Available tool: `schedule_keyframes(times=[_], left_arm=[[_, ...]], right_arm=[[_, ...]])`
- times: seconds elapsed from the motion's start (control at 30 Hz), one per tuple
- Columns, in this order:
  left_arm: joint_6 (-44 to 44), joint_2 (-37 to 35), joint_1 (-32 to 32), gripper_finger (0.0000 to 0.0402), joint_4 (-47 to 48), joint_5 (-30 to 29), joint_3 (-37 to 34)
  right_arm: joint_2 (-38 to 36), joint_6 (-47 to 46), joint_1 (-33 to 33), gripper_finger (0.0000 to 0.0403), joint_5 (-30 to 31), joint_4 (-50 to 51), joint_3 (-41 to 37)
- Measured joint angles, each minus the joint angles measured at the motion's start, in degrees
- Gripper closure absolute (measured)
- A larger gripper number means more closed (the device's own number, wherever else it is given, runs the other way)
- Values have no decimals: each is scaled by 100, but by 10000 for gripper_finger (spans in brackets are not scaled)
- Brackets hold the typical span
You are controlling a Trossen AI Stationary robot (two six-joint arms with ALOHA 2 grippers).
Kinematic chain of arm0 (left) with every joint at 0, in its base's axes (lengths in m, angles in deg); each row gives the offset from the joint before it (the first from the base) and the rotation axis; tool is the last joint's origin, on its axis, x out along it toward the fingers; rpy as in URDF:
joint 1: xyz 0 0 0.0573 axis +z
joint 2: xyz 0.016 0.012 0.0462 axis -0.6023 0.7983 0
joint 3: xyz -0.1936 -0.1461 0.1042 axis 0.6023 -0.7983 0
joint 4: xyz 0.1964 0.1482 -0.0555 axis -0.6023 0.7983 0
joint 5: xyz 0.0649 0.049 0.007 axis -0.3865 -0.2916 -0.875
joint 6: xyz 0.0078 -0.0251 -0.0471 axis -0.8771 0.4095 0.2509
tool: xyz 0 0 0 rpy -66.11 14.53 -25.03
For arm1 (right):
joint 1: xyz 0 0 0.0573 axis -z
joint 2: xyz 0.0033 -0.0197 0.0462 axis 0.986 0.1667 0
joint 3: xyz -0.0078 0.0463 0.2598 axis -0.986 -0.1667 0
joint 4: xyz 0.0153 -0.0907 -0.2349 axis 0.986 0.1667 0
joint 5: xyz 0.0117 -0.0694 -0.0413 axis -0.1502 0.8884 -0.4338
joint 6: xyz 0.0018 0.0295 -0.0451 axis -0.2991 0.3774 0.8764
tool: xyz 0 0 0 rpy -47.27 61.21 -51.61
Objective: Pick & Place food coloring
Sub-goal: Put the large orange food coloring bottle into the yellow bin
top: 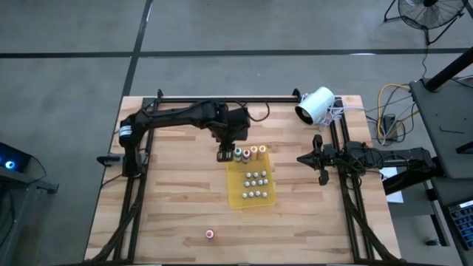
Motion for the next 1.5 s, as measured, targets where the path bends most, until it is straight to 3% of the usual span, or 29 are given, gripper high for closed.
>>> schedule_keyframes(times=[0.2, 0.53, 1.5], left_arm=[[221, 0, -304, 275, 618, 348, 176], [1280, 0, -909, 275, 686, 861, 285], [1404, -538, -3702, 275, 895, 691, 281]], right_arm=[[-1, 0, 0, 390, 0, 0, 0], [-1, 0, 0, 390, 0, 0, 0], [18, 0, 0, 390, -2, 0, -2]])
